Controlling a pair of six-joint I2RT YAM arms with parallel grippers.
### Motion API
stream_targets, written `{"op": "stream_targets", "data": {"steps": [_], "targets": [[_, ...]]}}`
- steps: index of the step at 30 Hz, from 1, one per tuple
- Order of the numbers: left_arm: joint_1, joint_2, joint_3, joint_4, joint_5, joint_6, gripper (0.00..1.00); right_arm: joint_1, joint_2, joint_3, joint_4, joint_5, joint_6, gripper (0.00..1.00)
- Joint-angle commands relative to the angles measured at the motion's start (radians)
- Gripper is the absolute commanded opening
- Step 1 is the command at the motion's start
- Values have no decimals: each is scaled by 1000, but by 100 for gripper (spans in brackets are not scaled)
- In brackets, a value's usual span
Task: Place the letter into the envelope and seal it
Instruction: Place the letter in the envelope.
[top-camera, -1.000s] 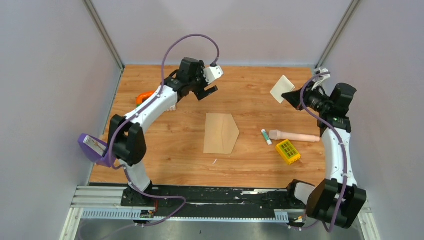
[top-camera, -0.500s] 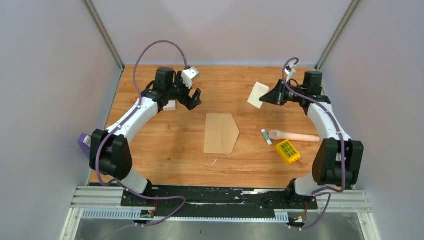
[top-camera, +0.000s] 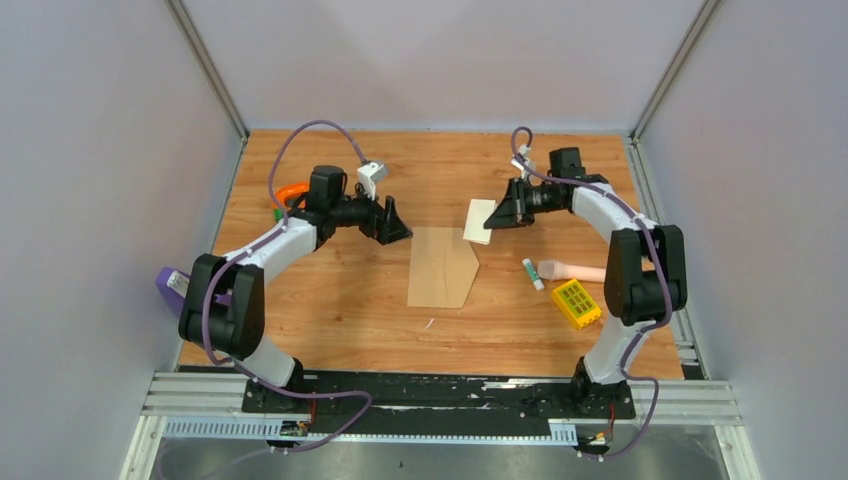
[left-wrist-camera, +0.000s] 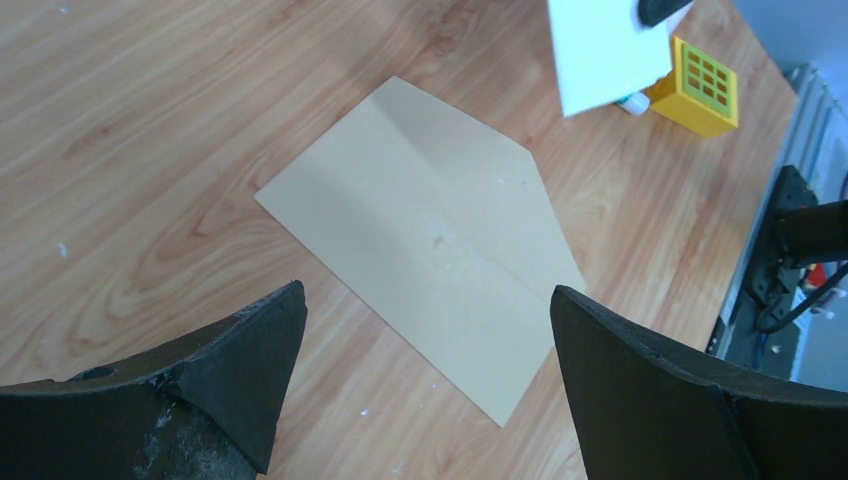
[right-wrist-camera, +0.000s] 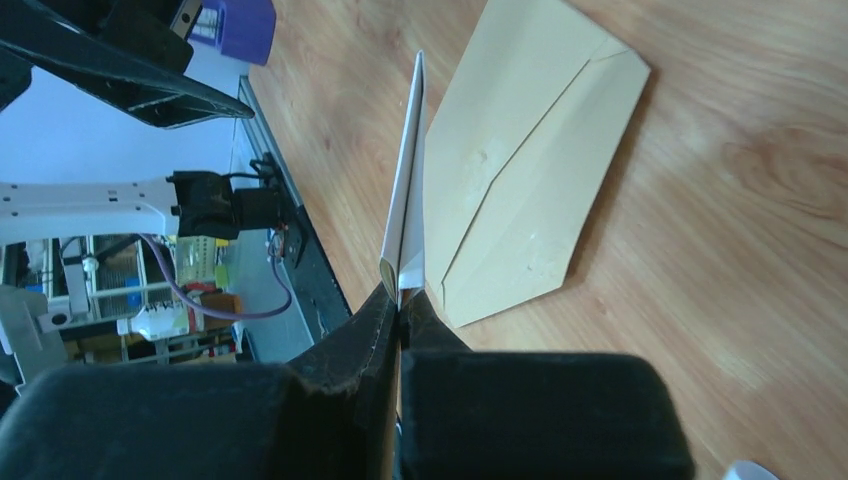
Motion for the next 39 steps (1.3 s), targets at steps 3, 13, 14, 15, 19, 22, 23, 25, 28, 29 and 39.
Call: {"op": "stream_targets", "data": {"steps": [3, 13, 14, 15, 19, 22, 23, 25, 28, 29, 39], "targets": [[-2, -4, -54, 183, 49, -157, 100, 88, 57, 48, -109, 35, -136, 0], [0, -5, -174, 251, -109, -256, 100, 126, 167, 44, -130, 84, -164, 0], [0, 4, -172, 249, -116, -267, 100, 132, 172, 43, -132, 86, -166, 0], [0, 15, -177, 252, -119, -274, 100, 135, 179, 45, -138, 86, -168, 0], [-1, 25, -202, 307, -105, -311, 100, 158, 188, 41, -147, 84, -170, 0], [-1, 36, -201, 310, -87, -328, 100, 171, 191, 38, -159, 65, -170, 0], [-1, 42, -203, 311, -76, -332, 100, 173, 194, 39, -161, 57, -168, 0], [-2, 51, -209, 330, -57, -349, 100, 173, 203, 39, -164, 52, -156, 0], [-2, 60, -227, 378, -41, -378, 100, 173, 224, 37, -163, 61, -127, 0], [-2, 61, -233, 384, -39, -384, 100, 174, 233, 42, -165, 70, -114, 0], [-13, 84, -247, 410, -43, -395, 100, 174, 303, 78, -164, 123, -35, 0]]}}
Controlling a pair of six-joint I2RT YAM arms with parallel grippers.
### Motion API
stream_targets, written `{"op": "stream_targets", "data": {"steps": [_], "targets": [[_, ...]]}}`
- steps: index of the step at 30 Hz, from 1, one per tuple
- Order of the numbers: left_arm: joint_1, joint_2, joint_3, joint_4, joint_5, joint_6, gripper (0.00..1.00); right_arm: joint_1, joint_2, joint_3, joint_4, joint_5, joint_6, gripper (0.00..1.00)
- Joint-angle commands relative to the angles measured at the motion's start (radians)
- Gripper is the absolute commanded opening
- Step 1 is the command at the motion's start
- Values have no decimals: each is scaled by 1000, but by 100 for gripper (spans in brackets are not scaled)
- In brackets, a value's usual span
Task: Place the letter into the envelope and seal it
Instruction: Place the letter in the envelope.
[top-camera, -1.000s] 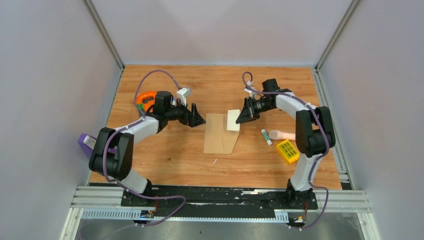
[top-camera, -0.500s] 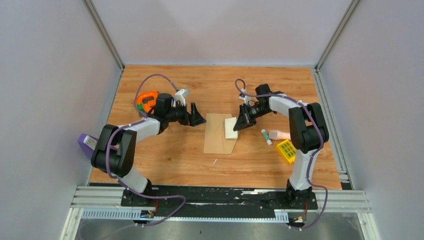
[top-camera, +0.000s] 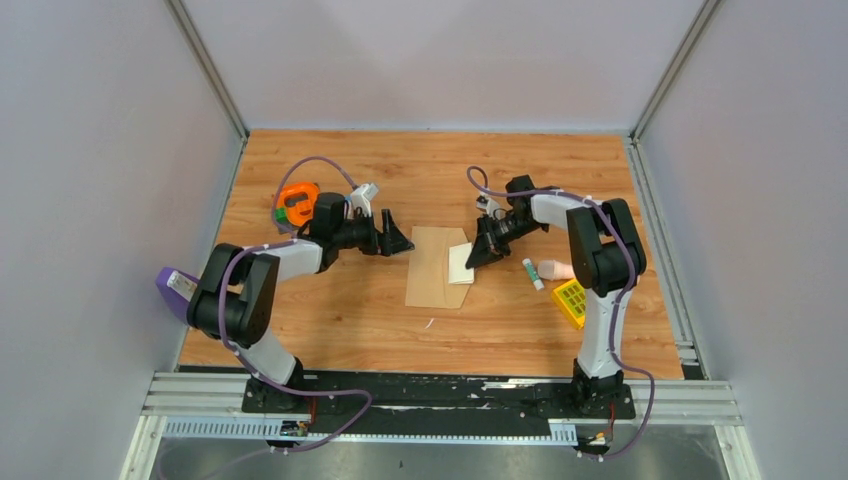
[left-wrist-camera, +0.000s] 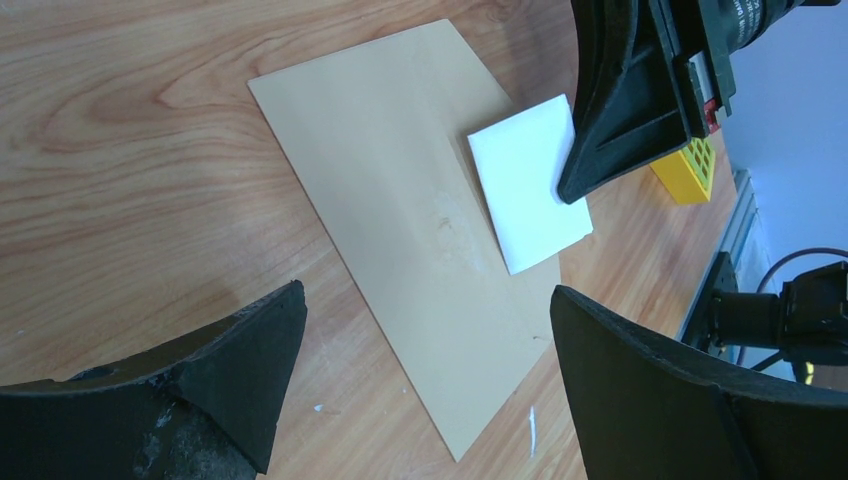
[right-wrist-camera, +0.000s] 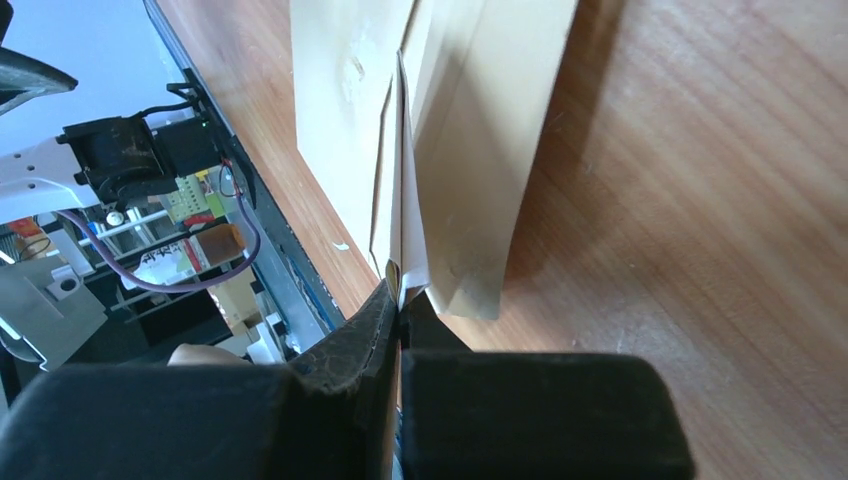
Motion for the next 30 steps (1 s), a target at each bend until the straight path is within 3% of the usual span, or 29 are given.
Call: {"op": "stream_targets", "data": {"steps": [1, 30], "targets": [[-19, 14, 1, 48, 13, -12, 100, 0, 27, 46, 1, 15, 44, 0], [-107, 151, 46, -42, -38, -13, 100, 0, 18, 57, 3, 8, 42, 0]]}}
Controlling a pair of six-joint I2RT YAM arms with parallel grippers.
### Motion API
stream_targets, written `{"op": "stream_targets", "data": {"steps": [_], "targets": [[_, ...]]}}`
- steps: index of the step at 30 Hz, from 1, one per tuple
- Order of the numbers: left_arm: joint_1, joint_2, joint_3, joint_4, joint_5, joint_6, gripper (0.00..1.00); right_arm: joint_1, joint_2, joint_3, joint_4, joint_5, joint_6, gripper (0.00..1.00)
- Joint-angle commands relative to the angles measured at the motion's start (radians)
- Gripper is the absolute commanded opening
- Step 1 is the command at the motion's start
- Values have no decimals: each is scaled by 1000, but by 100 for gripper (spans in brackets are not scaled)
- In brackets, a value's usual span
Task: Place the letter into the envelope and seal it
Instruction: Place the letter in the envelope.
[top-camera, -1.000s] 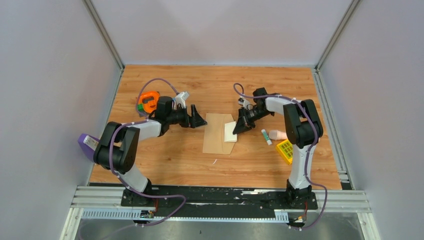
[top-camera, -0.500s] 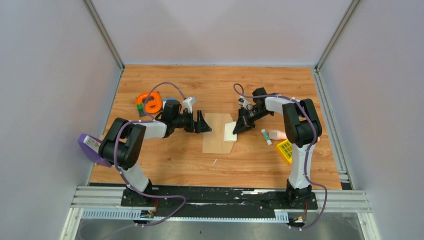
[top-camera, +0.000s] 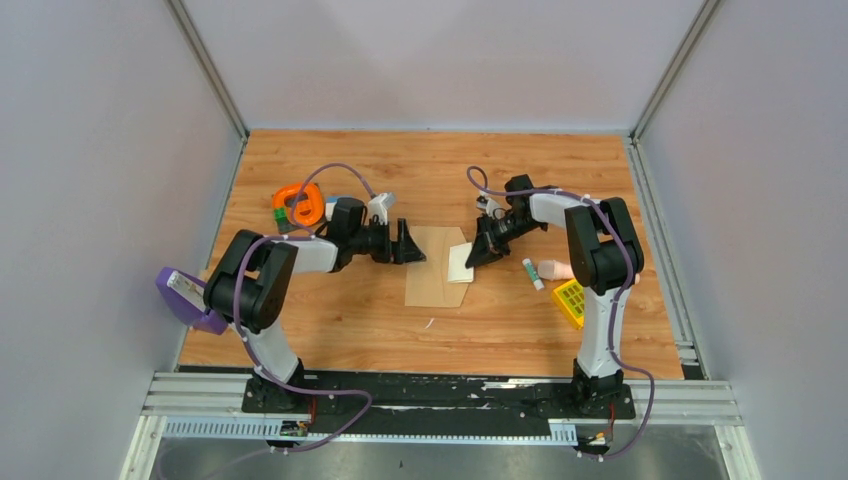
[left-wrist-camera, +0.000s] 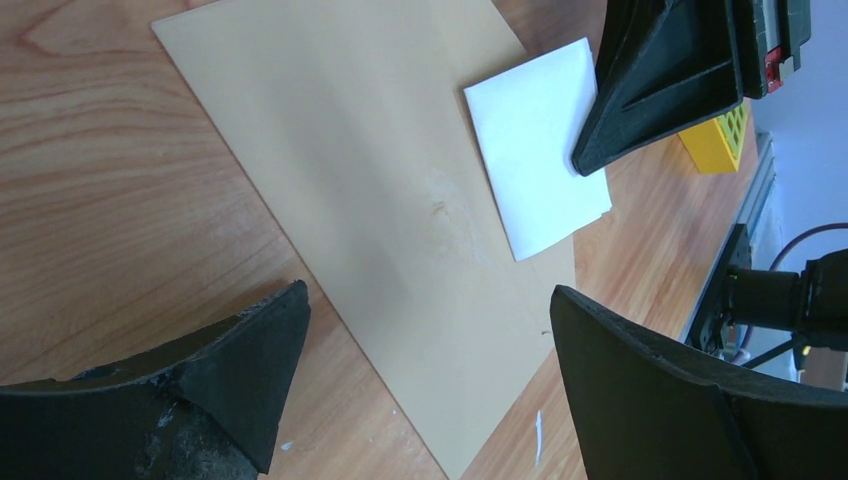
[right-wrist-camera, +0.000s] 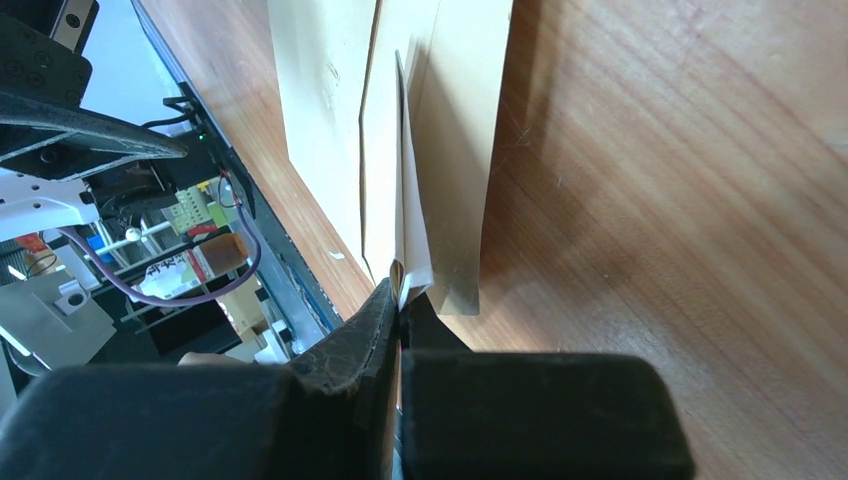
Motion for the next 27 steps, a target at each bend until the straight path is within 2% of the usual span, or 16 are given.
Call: {"op": "stream_targets", "data": {"steps": [1, 27], "targets": [[-28, 51, 18, -24, -7, -12, 100, -1, -3, 36, 6, -21, 7, 0], [-41, 78, 27, 4, 47, -17, 100, 31, 61, 54, 5, -59, 16, 0]]}}
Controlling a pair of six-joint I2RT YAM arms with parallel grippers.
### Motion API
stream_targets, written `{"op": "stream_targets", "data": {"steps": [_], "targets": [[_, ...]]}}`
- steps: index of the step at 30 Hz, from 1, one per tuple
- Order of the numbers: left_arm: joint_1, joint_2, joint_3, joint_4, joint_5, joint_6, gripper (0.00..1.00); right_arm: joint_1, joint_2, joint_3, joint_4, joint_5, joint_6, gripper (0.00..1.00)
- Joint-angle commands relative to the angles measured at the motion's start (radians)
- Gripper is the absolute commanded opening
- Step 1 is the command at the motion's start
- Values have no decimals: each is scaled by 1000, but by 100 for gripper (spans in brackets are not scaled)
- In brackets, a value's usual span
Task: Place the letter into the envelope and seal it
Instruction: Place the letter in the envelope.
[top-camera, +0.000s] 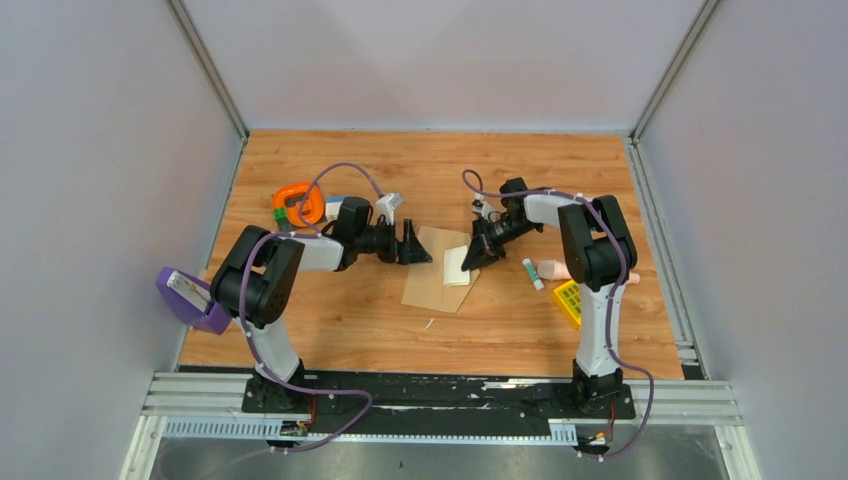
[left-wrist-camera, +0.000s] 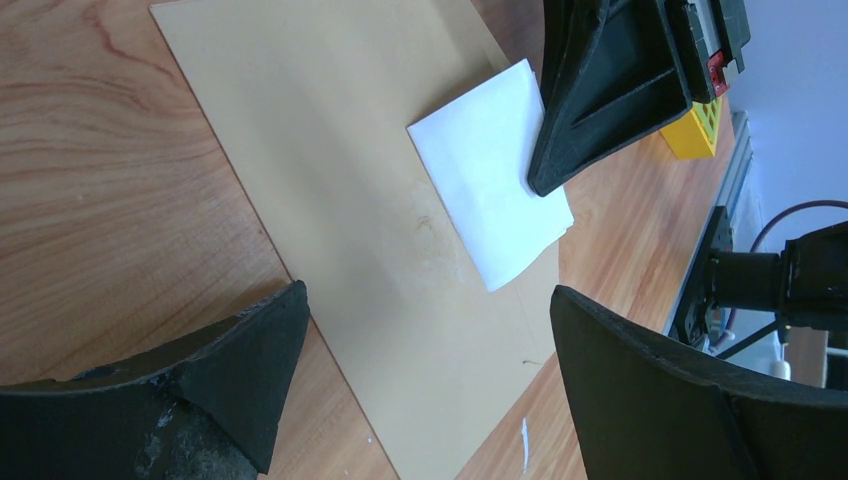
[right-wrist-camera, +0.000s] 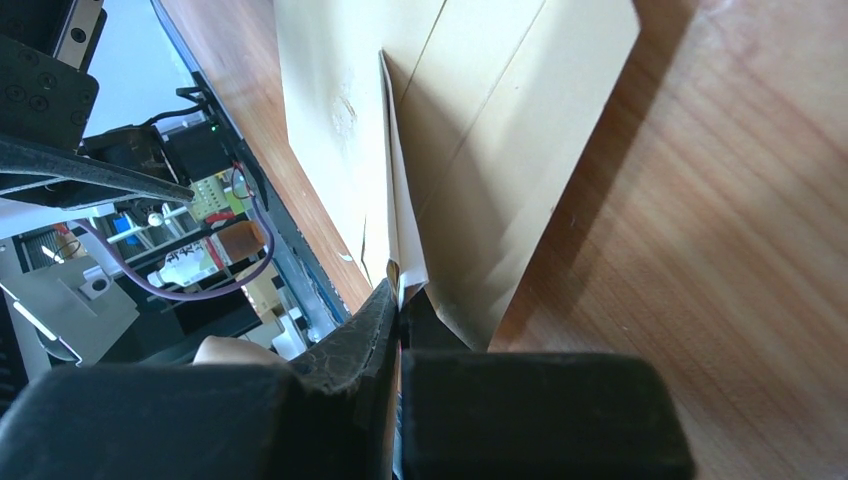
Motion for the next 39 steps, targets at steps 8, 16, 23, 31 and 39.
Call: {"op": "stream_targets", "data": {"steps": [8, 16, 23, 31, 39], "targets": [[-8, 12, -10, -54, -30, 1, 100, -6, -51, 38, 11, 70, 14, 0], [-8, 9, -10, -68, -52, 0, 100, -69, -149, 14, 30, 104, 46, 0], [-8, 14, -7, -71, -46, -2, 100, -92, -148, -36, 83, 97, 87, 0], [-8, 19, -9, -64, -44, -7, 100, -85, -101, -40, 89, -2, 120, 0], [-8, 26, -8, -60, -44, -12, 100, -66, -100, -82, 116, -55, 138, 0]]}}
